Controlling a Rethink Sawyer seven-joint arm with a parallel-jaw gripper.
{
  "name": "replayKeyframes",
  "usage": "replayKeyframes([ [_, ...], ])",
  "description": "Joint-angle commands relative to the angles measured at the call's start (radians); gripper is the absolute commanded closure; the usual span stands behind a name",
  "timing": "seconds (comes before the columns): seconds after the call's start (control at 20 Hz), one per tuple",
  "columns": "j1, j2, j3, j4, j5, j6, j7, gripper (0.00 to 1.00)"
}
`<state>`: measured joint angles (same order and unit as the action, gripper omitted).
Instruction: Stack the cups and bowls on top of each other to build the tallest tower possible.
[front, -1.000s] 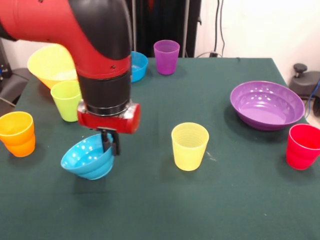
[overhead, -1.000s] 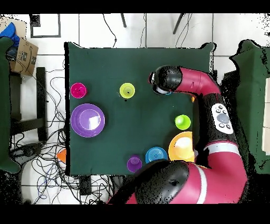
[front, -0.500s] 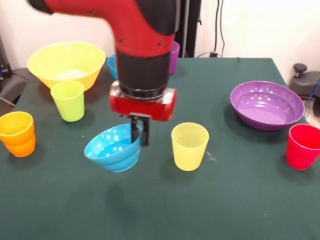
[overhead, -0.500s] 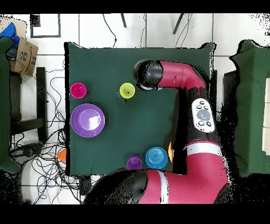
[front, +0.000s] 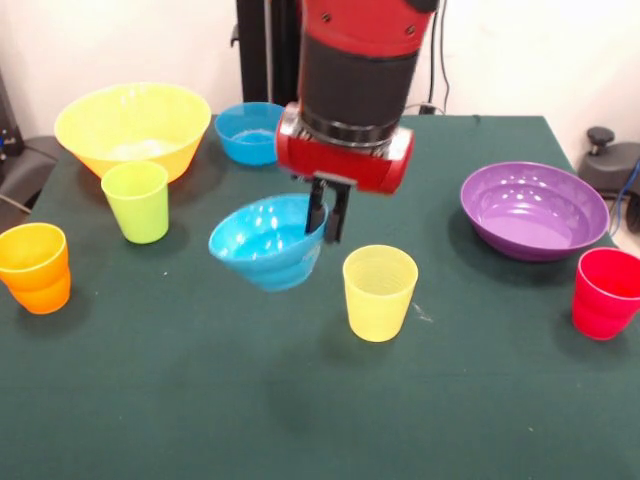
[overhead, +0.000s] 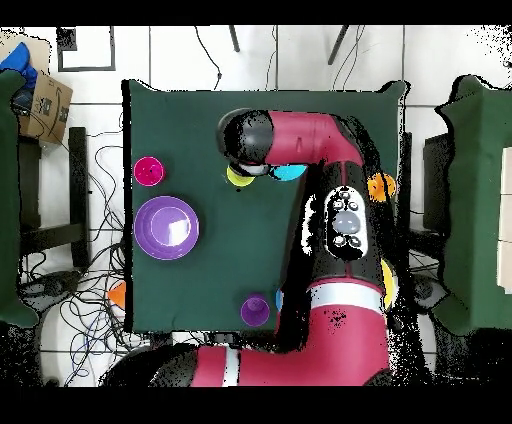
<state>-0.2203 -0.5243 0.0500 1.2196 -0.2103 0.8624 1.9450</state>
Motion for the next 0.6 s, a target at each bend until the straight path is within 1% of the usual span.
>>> replayKeyframes([
  [0.05, 0.042, 0.002, -0.045, -0.028, -0.006, 0.223, 0.114, 1.0],
  [0.2, 0.054, 0.018, -0.048, -0.046, -0.014, 0.251, 0.094, 1.0],
  [0.35, 0.057, 0.057, -0.039, -0.075, 0.004, 0.268, 0.105, 1.0],
  [0.45, 0.06, 0.067, -0.037, -0.075, 0.01, 0.239, 0.115, 1.0],
  [0.5, 0.061, 0.064, -0.037, -0.064, 0.013, 0.214, 0.124, 1.0],
  [0.6, 0.062, 0.06, -0.037, -0.066, 0.021, 0.197, 0.134, 1.0],
])
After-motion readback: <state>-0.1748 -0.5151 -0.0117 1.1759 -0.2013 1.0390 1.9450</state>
